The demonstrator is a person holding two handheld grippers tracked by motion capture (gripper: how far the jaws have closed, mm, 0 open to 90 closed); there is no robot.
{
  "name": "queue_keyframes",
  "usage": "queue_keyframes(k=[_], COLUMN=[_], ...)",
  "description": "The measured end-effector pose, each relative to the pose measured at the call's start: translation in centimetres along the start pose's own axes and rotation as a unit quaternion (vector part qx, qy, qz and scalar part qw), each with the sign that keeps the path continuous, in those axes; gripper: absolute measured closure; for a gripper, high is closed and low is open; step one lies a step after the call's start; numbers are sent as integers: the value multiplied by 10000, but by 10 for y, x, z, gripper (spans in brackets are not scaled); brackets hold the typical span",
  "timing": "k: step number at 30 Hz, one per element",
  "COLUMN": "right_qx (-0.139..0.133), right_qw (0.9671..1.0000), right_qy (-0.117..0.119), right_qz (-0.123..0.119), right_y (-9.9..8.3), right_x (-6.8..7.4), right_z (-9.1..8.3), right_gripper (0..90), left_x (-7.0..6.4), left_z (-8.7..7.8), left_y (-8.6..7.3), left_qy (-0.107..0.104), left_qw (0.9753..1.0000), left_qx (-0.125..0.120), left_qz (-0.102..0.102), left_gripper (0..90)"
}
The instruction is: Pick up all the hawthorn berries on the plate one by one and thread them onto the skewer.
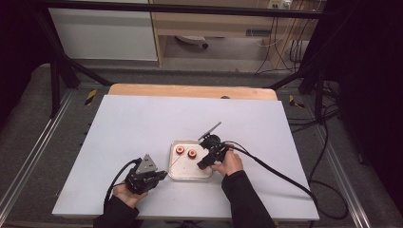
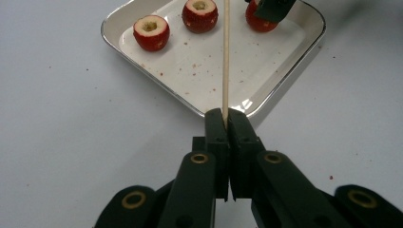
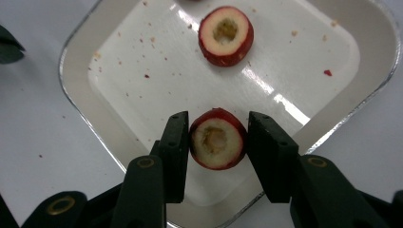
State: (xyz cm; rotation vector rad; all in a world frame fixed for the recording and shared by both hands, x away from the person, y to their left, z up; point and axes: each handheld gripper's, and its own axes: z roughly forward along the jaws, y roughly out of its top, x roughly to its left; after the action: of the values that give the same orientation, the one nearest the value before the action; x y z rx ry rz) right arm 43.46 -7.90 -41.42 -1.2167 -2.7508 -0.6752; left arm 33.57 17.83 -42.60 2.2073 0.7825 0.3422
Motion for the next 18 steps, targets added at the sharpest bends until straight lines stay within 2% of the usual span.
queue_keyframes(k=[1,2,5,9,10,11,15,16,17,18], right_qx=[-195,-195,-550,-1220,-1486,-1640,-2340,-2531,-2651,-2927], right_qw=[9998,9998,9983,9923,9884,9858,9702,9646,9610,9514], right_qy=[55,55,122,154,220,243,412,497,527,622], right_qz=[43,43,127,154,225,264,471,547,592,730], right_y=[-1,-1,-2,-5,-7,-8,-17,-20,-21,-25], right_x=[2,2,3,5,5,4,0,-1,-2,-4], right_z=[-6,-6,-18,-36,-40,-43,-49,-50,-50,-50], right_gripper=[605,605,606,606,606,606,607,607,607,607], left_x=[0,0,-1,-3,-3,-3,-2,-2,-2,-2], left_z=[0,-1,-2,-4,-5,-5,-7,-8,-8,-8], left_y=[0,0,0,0,0,0,0,0,0,0], left_qy=[8,14,76,136,144,164,206,212,224,219], left_qw=[10000,10000,9999,9997,9996,9994,9986,9984,9982,9981], left_qx=[-19,-27,-74,-213,-237,-273,-396,-416,-444,-457], left_qz=[-2,4,22,-50,-72,-106,-275,-305,-327,-349], left_gripper=[882,882,882,882,882,882,883,882,882,882])
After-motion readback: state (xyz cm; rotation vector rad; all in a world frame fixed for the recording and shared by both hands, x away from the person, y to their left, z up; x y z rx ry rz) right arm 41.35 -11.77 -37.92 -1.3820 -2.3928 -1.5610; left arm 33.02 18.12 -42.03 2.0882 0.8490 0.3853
